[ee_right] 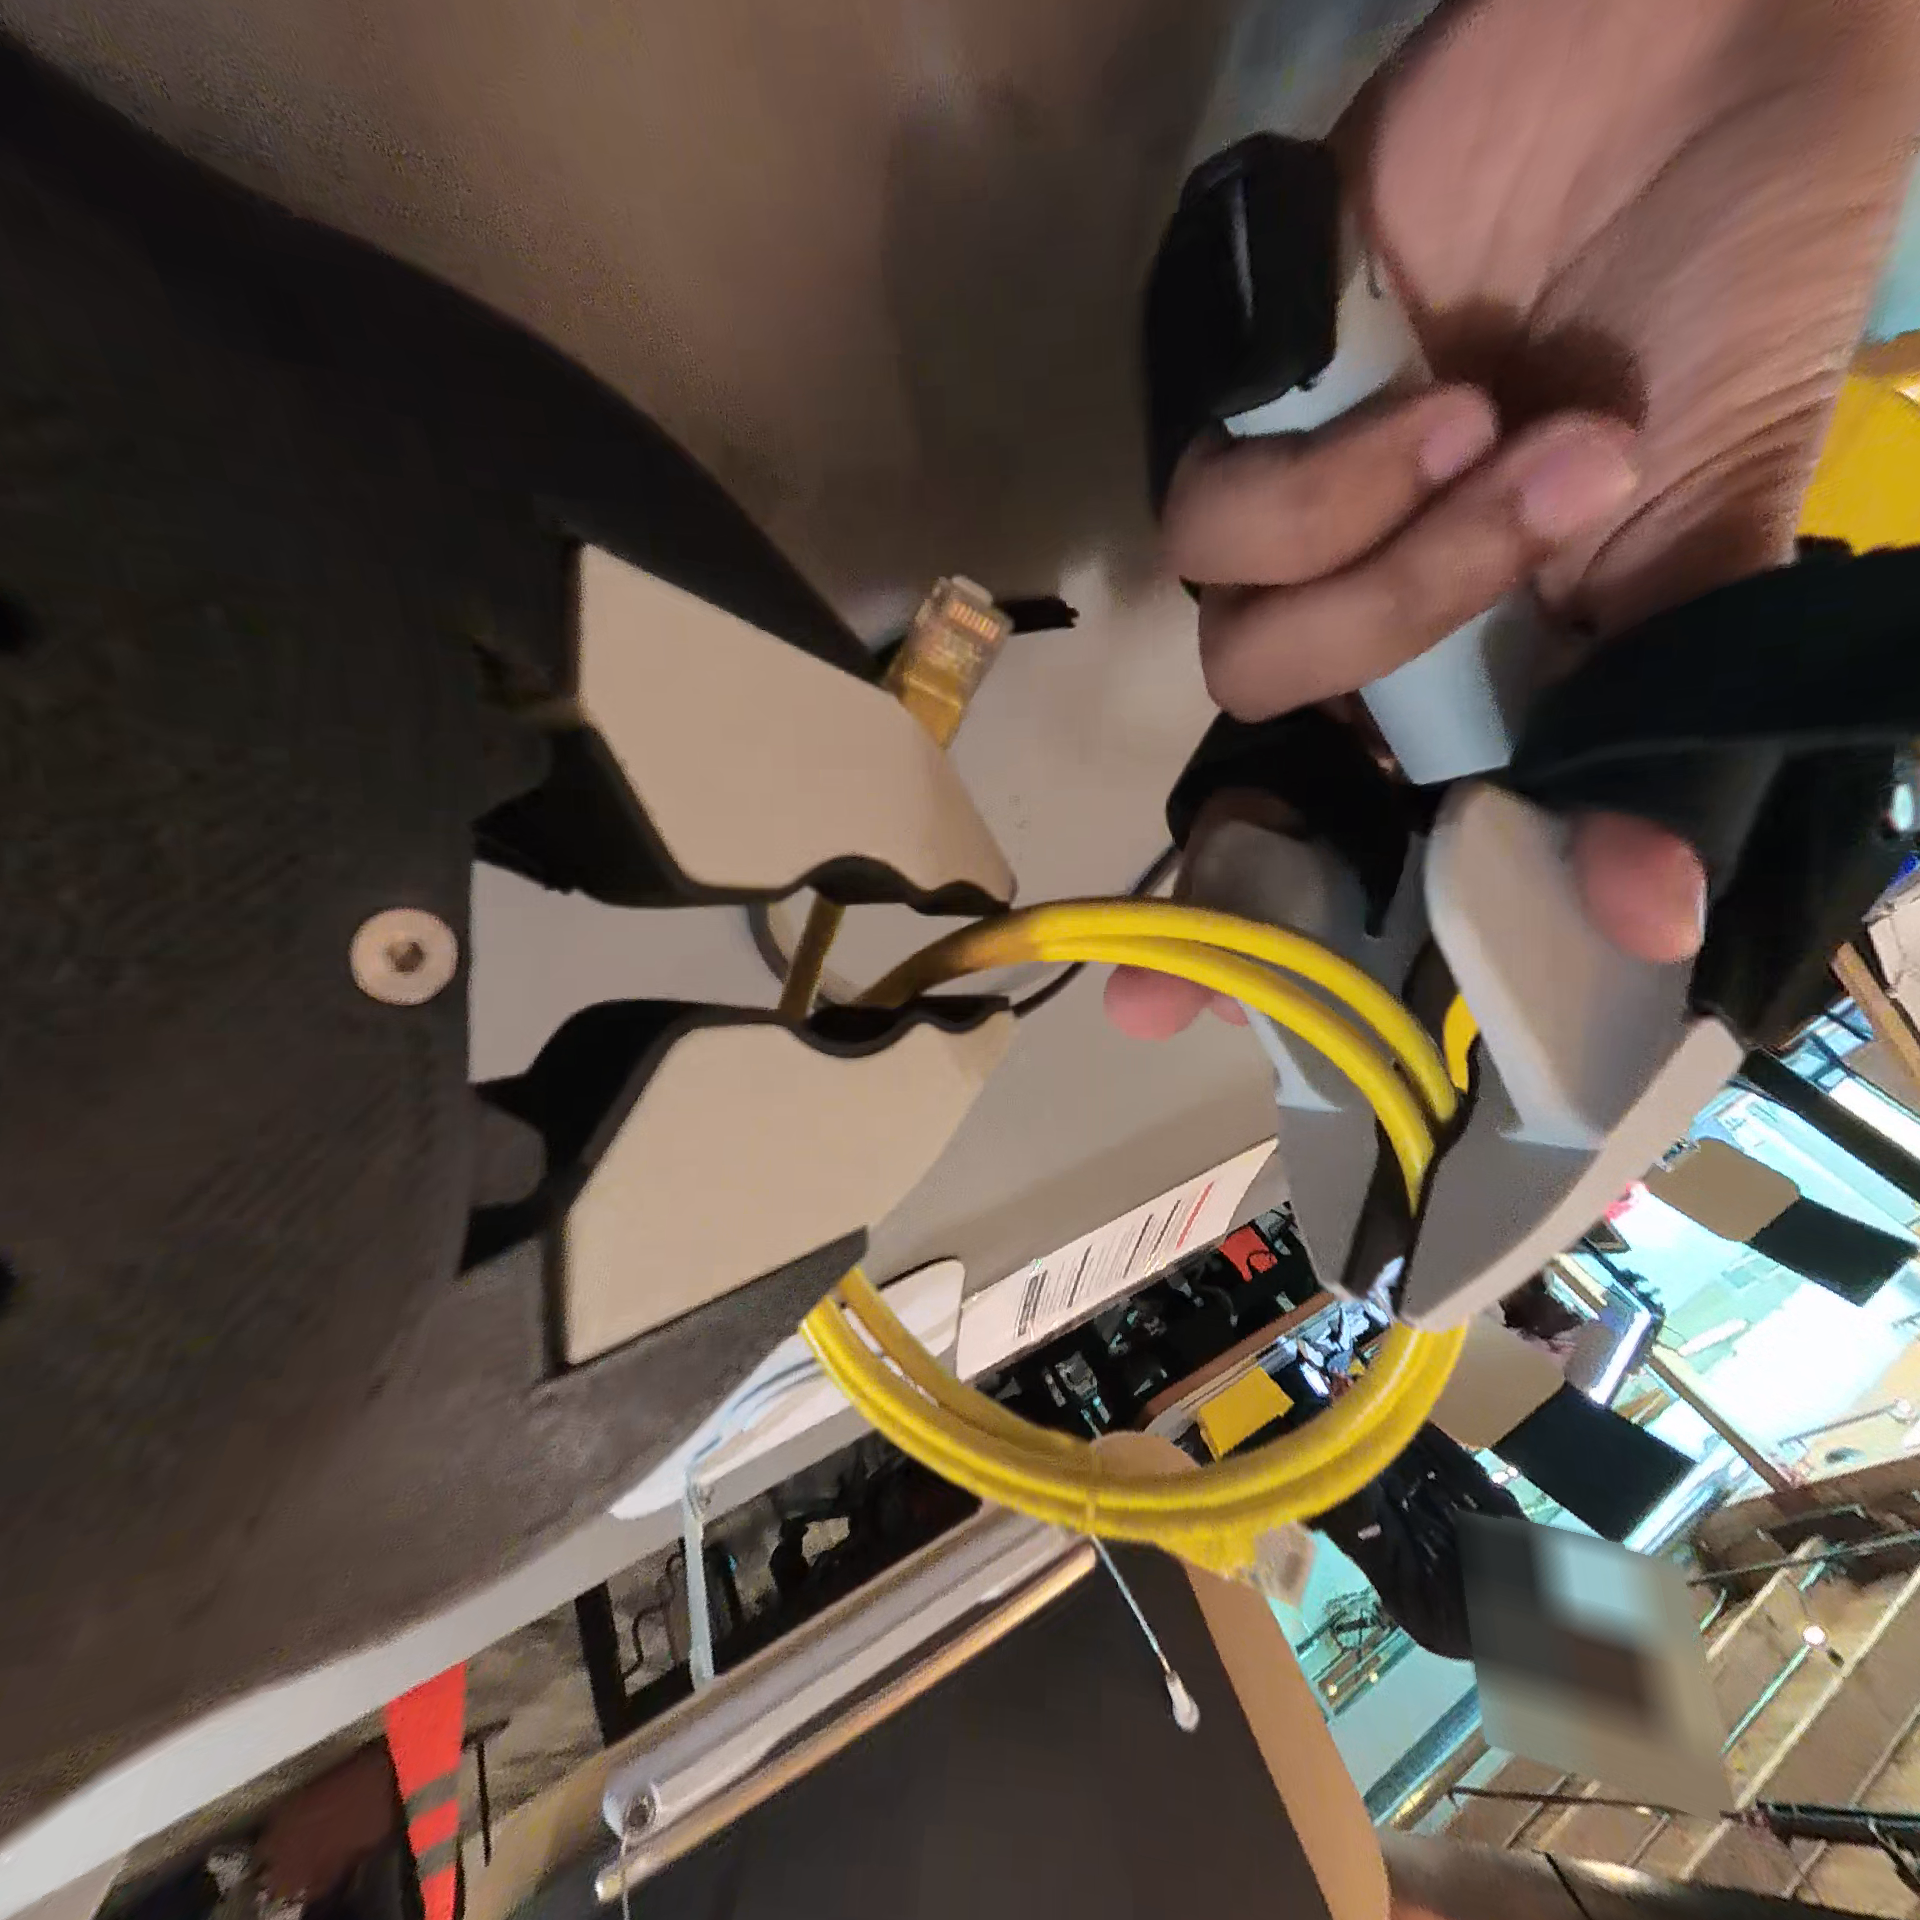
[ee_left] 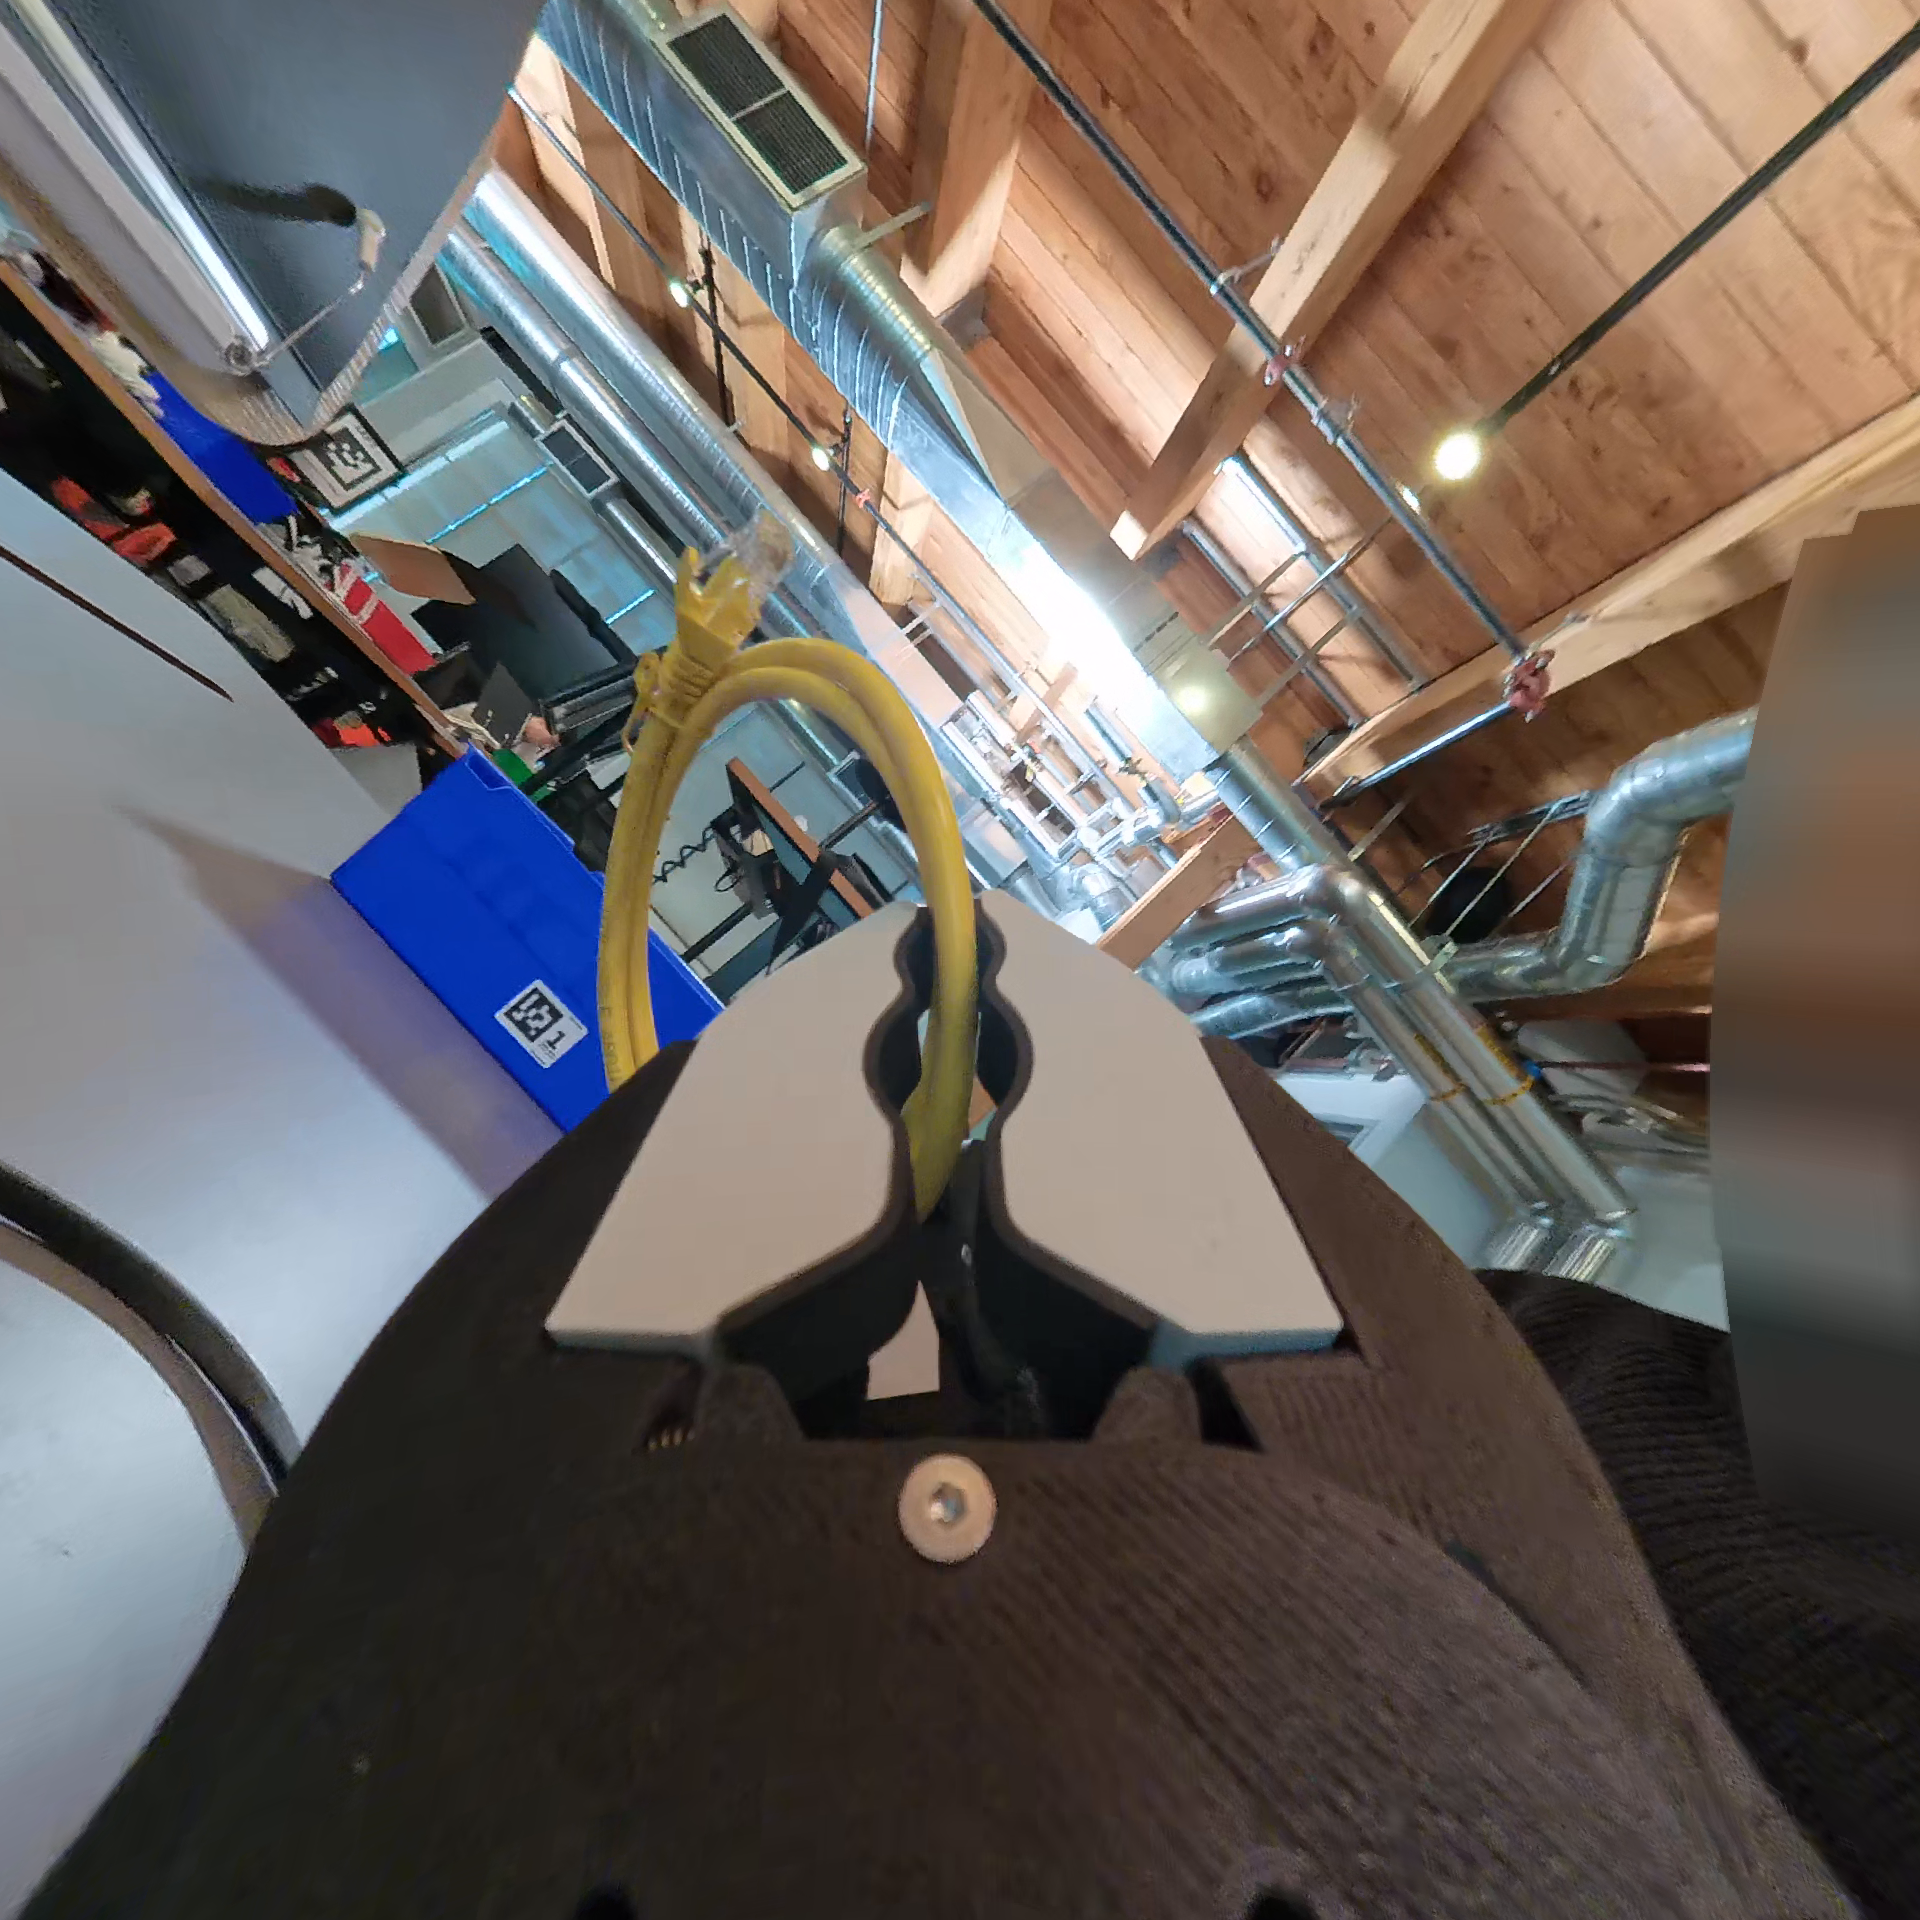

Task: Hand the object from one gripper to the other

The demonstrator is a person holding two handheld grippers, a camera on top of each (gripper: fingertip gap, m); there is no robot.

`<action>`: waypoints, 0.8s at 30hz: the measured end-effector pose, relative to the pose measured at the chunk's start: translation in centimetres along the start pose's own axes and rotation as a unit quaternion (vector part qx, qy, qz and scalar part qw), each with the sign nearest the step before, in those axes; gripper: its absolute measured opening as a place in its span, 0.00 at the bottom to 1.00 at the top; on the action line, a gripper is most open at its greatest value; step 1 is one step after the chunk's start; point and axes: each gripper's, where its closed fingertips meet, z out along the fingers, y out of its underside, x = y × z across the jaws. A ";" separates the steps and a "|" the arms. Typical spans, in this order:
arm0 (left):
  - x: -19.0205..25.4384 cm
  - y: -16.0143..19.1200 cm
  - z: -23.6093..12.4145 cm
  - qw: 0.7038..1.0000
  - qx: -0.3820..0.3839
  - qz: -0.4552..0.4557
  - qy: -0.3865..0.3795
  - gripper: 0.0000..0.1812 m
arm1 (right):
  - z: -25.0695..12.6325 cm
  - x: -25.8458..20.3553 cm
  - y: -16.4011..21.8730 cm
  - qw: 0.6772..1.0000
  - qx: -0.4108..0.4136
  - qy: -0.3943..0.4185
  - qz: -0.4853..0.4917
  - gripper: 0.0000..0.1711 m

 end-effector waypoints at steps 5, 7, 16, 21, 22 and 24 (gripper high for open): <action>0.0 -0.1 0.0 1.000 -0.004 -0.011 0.006 0.04 | -0.1 -0.3 -0.2 0.998 -0.012 0.000 -0.057 0.06; -0.1 0.0 0.0 1.000 -0.009 -0.008 0.002 0.10 | -0.3 -0.7 -0.7 0.997 -0.007 -0.005 -0.074 0.04; -0.5 -2.5 -0.9 0.999 0.029 0.026 -0.021 0.31 | -1.4 2.3 -0.9 0.999 0.021 0.012 0.043 0.03; -1.2 -3.2 -1.2 0.998 0.036 0.035 -0.045 0.38 | -3.2 6.8 -0.6 0.991 0.041 0.065 0.114 0.03; -1.3 -3.2 -1.2 0.998 0.034 0.033 -0.046 0.39 | -3.8 7.8 -0.4 0.989 0.039 0.076 0.121 0.03; -1.4 -3.0 -1.1 0.998 0.032 0.029 -0.047 0.39 | -5.4 10.1 0.0 0.986 0.028 0.107 0.125 0.03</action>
